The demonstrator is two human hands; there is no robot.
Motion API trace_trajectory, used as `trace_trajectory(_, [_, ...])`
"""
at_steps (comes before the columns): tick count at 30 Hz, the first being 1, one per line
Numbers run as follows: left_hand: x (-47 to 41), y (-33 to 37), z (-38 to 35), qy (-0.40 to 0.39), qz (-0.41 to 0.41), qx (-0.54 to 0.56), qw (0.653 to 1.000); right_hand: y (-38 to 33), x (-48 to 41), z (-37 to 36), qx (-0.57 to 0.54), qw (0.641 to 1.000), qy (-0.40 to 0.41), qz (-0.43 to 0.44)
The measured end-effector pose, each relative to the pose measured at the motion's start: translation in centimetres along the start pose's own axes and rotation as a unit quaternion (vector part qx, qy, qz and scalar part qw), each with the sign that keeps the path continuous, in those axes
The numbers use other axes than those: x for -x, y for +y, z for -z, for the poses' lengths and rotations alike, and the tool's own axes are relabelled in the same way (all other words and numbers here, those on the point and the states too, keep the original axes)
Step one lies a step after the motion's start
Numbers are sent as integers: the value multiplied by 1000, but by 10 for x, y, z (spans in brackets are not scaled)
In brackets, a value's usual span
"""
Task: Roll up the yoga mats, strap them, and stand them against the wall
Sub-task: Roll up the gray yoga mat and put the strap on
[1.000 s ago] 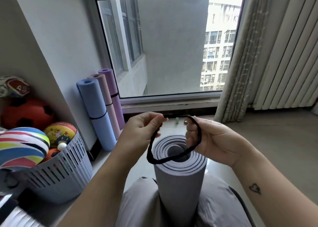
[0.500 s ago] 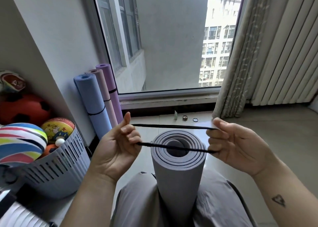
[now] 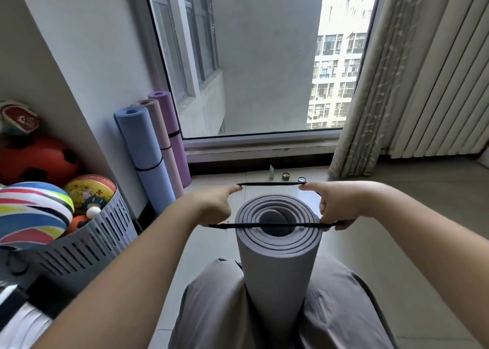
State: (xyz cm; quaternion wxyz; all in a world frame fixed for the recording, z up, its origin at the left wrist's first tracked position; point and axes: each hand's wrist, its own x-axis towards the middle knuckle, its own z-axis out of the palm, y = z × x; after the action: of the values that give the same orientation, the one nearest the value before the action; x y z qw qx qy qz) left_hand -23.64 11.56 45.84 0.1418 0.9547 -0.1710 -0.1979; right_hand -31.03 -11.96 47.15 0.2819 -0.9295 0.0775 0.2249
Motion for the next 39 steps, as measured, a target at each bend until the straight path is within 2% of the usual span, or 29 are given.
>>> trace_trajectory(4, [-6,-5,-5,-159,22,76,984,10,-10,6,-89,983,-154,-37])
trace_trajectory(7, [8,-7,-9,-231,-21,78,970,19,-9,1,-103,967,-234,-11])
trace_trajectory(9, [16,-8,-12,-258,-41,74,962,22,-5,-5,-106,957,-268,14])
trace_trajectory(12, [26,-10,-17,-280,-42,79,956,24,3,-14,-94,958,-268,43])
trace_trajectory(19, [49,-12,-46,-241,-6,93,966,39,18,-44,-138,967,-200,69])
trace_trajectory(26, [58,-16,-57,-241,-20,93,966,40,30,-63,-152,976,-129,90])
trace_trajectory(30, [59,-22,-78,-185,-18,-64,980,43,30,-74,-113,985,-100,79])
trace_trajectory(33, [48,-29,-108,-120,-30,-103,987,52,22,-91,-104,990,-51,82])
trace_trajectory(36, [35,-30,-122,-102,-16,-95,990,62,11,-99,-195,974,-105,42])
trace_trajectory(39, [24,-30,-130,-102,12,-84,991,69,-6,-112,-223,963,-150,9])
